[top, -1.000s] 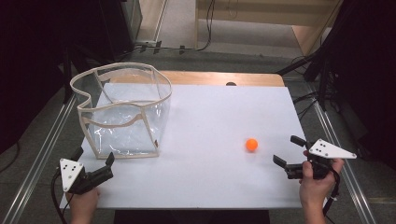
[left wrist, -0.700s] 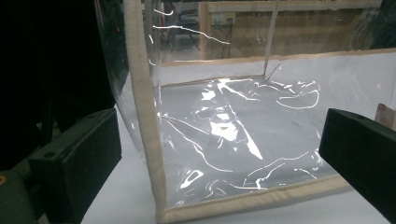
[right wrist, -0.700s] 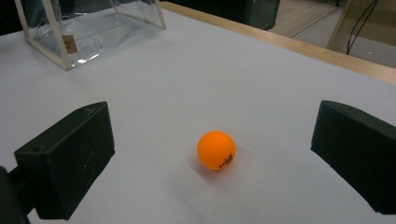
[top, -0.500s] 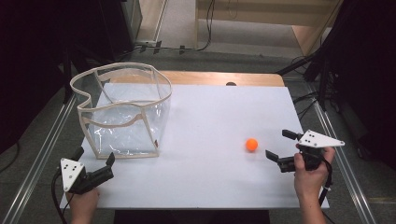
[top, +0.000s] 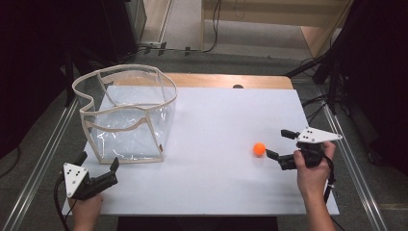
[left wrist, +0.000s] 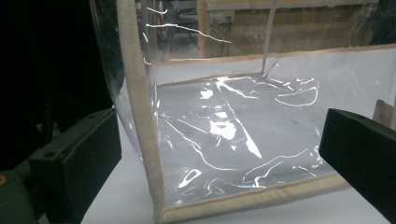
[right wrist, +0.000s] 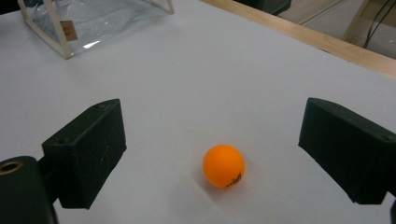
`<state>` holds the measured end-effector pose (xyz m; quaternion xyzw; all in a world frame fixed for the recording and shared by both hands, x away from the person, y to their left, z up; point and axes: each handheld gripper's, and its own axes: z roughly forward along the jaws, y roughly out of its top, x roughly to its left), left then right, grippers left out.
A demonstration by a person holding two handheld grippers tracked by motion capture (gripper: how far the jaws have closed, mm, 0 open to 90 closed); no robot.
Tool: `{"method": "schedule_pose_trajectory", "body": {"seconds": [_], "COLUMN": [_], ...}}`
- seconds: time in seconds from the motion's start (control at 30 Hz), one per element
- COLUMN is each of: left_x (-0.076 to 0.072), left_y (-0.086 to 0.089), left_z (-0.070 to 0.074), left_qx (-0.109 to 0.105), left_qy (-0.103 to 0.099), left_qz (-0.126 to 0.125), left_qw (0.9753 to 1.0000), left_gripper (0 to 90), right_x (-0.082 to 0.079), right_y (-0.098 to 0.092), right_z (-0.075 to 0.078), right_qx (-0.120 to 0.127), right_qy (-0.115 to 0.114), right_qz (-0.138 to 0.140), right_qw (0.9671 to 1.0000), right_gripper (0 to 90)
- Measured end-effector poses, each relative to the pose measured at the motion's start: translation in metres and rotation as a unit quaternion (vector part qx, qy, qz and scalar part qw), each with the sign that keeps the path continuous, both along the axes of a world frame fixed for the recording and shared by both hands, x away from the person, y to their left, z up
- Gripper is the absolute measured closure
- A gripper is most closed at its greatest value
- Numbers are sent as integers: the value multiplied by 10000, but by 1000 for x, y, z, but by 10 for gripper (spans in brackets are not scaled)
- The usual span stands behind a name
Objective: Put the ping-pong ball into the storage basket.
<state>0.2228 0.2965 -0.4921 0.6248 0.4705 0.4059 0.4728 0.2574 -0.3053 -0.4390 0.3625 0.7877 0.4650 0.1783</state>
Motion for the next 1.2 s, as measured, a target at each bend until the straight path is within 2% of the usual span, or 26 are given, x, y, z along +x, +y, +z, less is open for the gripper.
{"method": "schedule_pose_trajectory", "body": {"seconds": [0.3,0.37,0.87,1.03,1.2], "left_x": [0,0,0,0,0], "left_y": [0,0,-1,-1,-1], "left_z": [0,0,0,0,0], "left_qx": [-7,-5,35,45,47], "left_qy": [-1,-2,-5,-1,-2], "left_qz": [-6,-6,-13,-14,-16], "left_qw": [10000,10000,10000,10000,10000], "left_gripper": [0,0,0,0,0], "right_x": [13,15,35,42,48], "right_y": [9,11,26,31,33], "right_z": [0,0,-3,-7,-12], "right_qx": [-176,-178,-572,-766,-934], "right_qy": [236,232,582,862,1204], "right_qz": [176,345,323,278,221], "right_qw": [9994,9990,9961,9929,9881], "right_gripper": [6,0,0,0,0]}}
